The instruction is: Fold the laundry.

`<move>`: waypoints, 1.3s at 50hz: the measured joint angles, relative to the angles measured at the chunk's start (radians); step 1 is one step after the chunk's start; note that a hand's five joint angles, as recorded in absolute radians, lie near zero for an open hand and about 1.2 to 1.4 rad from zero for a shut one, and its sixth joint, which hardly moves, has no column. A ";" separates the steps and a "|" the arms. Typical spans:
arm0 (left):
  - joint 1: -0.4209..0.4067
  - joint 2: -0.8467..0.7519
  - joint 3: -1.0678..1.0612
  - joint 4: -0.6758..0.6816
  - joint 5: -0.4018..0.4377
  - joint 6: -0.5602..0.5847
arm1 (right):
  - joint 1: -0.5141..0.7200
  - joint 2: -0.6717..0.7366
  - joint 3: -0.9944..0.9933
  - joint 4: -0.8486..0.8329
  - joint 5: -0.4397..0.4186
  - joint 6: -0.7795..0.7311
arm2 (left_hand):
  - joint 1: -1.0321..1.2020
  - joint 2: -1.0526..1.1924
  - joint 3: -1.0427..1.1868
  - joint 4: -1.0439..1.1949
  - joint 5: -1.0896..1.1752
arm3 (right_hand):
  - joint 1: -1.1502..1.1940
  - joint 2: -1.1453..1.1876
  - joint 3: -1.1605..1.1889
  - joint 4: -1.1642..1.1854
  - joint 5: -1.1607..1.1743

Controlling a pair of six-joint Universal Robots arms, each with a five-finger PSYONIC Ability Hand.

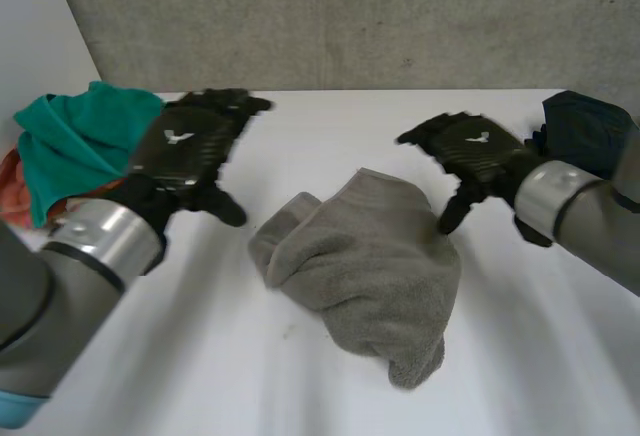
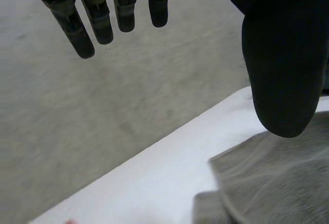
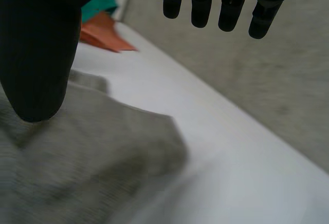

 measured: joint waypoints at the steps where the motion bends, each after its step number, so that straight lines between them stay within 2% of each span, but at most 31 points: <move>1: 0.024 0.012 -0.016 -0.006 0.003 -0.015 | 0.017 0.026 -0.042 0.038 -0.005 -0.008 | 0.000 0.000 0.000 0.000 0.000 | 0.000 0.000 0.000 0.000 0.000; 10: 0.172 0.056 -0.150 -0.071 0.060 -0.116 | 0.175 0.288 -0.389 0.288 -0.012 -0.178 | 0.000 0.000 0.000 0.000 0.000 | 0.000 0.000 0.000 0.000 0.000; 17: 0.231 0.065 -0.210 -0.085 0.097 -0.132 | 0.280 0.480 -0.544 0.345 0.019 -0.326 | 0.000 0.000 0.000 0.000 0.000 | 0.029 0.038 0.041 0.040 0.040; 19: 0.240 0.067 -0.217 -0.084 0.101 -0.134 | 0.298 0.519 -0.566 0.342 0.037 -0.346 | 0.000 0.000 0.000 0.000 0.000 | 0.174 0.186 0.189 0.186 0.186; 20: 0.244 0.067 -0.221 -0.083 0.103 -0.135 | 0.310 0.544 -0.582 0.334 0.052 -0.356 | 0.000 0.000 0.000 0.000 0.000 | 0.370 0.381 0.358 0.355 0.345; 21: 0.246 0.067 -0.222 -0.082 0.103 -0.136 | 0.316 0.557 -0.592 0.328 0.062 -0.360 | 0.000 0.000 0.000 0.000 0.000 | 0.471 0.488 0.461 0.457 0.440; 22: 0.248 0.066 -0.224 -0.080 0.103 -0.137 | 0.323 0.572 -0.606 0.315 0.078 -0.363 | 0.000 0.000 0.000 0.000 0.000 | 0.650 0.706 0.669 0.665 0.630; 24: 0.248 0.062 -0.224 -0.075 0.103 -0.138 | 0.331 0.579 -0.622 0.284 0.100 -0.353 | 0.000 0.000 0.000 0.000 0.000 | 0.831 0.925 0.905 0.910 0.860; 29: 0.237 0.026 -0.207 -0.049 0.101 -0.137 | 0.328 0.489 -0.589 0.164 0.120 -0.237 | 0.000 0.000 0.000 0.000 0.000 | 0.843 0.959 0.957 0.985 0.906; 37: 0.177 -0.136 -0.101 0.026 0.085 -0.132 | 0.292 0.135 -0.294 -0.131 0.059 0.000 | 0.000 0.000 0.000 0.000 0.000 | 0.843 0.959 0.970 0.987 0.919; 45: 0.085 -0.341 0.069 0.042 0.021 -0.154 | 0.269 -0.089 -0.068 -0.226 0.025 0.043 | 0.000 0.000 0.000 0.000 0.000 | 0.843 0.959 0.971 0.990 0.919; 53: 0.020 -0.432 0.161 0.024 -0.088 -0.294 | 0.238 -0.131 0.007 -0.189 0.010 0.011 | 0.000 0.000 0.000 0.000 0.000 | 0.843 0.959 0.971 0.990 0.919; 57: 0.019 -0.406 0.145 0.018 -0.130 -0.373 | 0.214 -0.097 0.028 -0.179 0.006 -0.006 | 0.000 0.000 0.000 0.000 0.000 | 0.843 0.959 0.971 0.990 0.919; 61: 0.041 -0.343 0.091 0.005 -0.140 -0.398 | 0.211 -0.053 0.062 -0.162 -0.001 -0.027 | 0.000 0.000 0.000 0.000 0.000 | 0.843 0.948 0.957 0.971 0.923; 63: 0.060 -0.303 0.055 -0.004 -0.131 -0.391 | 0.216 -0.036 0.078 -0.148 -0.003 -0.042 | 0.000 0.000 0.000 0.000 0.000 | 0.708 0.747 0.755 0.780 0.763; 65: 0.080 -0.261 0.018 -0.014 -0.109 -0.372 | 0.225 -0.019 0.101 -0.120 -0.005 -0.074 | 0.000 0.000 0.000 0.000 0.000 | 0.360 0.393 0.414 0.421 0.415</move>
